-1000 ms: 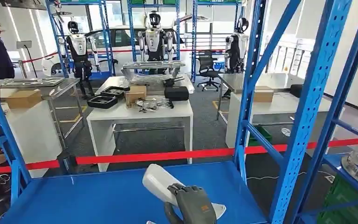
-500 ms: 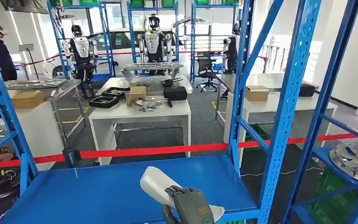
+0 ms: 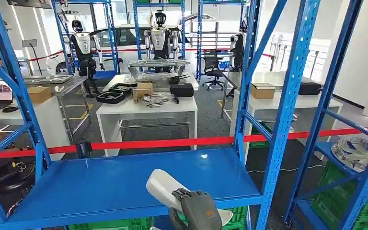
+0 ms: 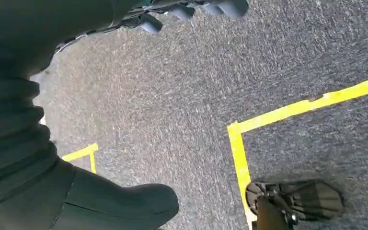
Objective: Take the parts from the cabinet and place them on the table.
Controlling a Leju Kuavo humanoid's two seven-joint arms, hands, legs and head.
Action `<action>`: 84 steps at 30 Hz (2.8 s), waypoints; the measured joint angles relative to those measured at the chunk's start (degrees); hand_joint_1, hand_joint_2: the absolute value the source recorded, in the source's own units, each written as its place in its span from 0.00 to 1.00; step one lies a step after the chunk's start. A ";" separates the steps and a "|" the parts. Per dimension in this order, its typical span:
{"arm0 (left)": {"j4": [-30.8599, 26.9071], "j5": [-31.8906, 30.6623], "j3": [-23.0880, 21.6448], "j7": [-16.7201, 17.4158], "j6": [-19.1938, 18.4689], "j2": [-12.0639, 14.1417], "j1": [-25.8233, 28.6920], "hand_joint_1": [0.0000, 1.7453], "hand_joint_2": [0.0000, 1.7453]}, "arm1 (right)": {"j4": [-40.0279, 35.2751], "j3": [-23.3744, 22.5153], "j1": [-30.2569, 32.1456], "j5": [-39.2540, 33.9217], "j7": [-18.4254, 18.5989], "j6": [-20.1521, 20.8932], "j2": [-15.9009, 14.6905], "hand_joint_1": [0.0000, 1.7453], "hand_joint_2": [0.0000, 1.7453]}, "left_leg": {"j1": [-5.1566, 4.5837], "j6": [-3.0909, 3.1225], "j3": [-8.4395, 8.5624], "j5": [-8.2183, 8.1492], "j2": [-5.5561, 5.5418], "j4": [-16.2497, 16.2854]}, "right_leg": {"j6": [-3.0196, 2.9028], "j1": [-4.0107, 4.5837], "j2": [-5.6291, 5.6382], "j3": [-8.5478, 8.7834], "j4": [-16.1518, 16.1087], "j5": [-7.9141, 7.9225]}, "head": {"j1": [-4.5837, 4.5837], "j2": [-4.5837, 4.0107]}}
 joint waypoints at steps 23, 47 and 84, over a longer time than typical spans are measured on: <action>0.00 -1.25 0.02 -0.17 -0.11 0.55 0.82 0.00 1.00 | -0.37 -0.31 2.11 1.36 1.97 0.63 -0.11 1.00 1.00 | 0.02 1.85 4.75 -3.62 -0.04 -1.60 | 1.65 -0.61 -0.16 -13.61 16.74 -3.62 | 0.00 0.00; -0.17 -0.44 0.07 -1.42 0.87 1.03 0.95 0.00 1.00 | 1.14 0.70 -0.98 -1.99 0.37 0.46 1.18 1.00 1.00 | -0.06 -0.17 9.64 -8.41 -0.68 -1.46 | 0.44 -0.25 -0.73 -9.54 -0.19 10.59 | -0.35 0.00; 0.09 1.40 1.90 -3.61 0.74 2.67 3.18 0.00 1.00 | 3.85 4.66 -2.71 -3.89 0.72 1.64 2.75 1.00 1.00 | 0.27 1.63 6.79 -6.07 -1.94 -1.73 | 1.62 -0.15 -0.67 -15.82 17.15 -1.05 | -0.11 0.00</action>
